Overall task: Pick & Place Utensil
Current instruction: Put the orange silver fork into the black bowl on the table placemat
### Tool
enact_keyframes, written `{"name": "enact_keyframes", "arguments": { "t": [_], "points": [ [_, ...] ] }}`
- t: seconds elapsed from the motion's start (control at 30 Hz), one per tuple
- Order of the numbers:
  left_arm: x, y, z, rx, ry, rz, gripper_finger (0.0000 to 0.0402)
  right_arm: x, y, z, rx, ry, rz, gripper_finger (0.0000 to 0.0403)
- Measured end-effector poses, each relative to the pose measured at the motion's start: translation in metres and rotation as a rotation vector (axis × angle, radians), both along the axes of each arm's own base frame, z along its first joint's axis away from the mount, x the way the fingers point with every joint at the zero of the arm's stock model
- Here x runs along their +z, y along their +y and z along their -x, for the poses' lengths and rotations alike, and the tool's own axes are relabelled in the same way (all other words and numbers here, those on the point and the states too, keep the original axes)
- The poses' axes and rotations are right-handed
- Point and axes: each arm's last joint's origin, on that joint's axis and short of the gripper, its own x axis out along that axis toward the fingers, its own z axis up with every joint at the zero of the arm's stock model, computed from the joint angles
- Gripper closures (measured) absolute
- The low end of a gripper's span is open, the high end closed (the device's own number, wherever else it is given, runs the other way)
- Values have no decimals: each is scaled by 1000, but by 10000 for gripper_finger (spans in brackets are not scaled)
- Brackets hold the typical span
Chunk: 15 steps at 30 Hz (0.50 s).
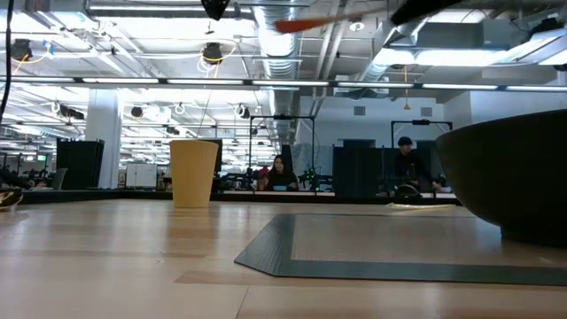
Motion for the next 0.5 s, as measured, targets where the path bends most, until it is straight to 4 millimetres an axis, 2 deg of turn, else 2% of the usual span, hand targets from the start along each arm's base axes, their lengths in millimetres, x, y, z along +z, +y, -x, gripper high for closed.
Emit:
{"name": "enact_keyframes", "arguments": {
  "t": [0.2,0.5],
  "points": [
    [-2,-1,-2,-55,1,-142,303,3,24,27,41,-16,-31,331],
    [-6,-7,-5,-123,-3,-222,300,-24,49,49,-54,16,-61,331]
  ]
}}
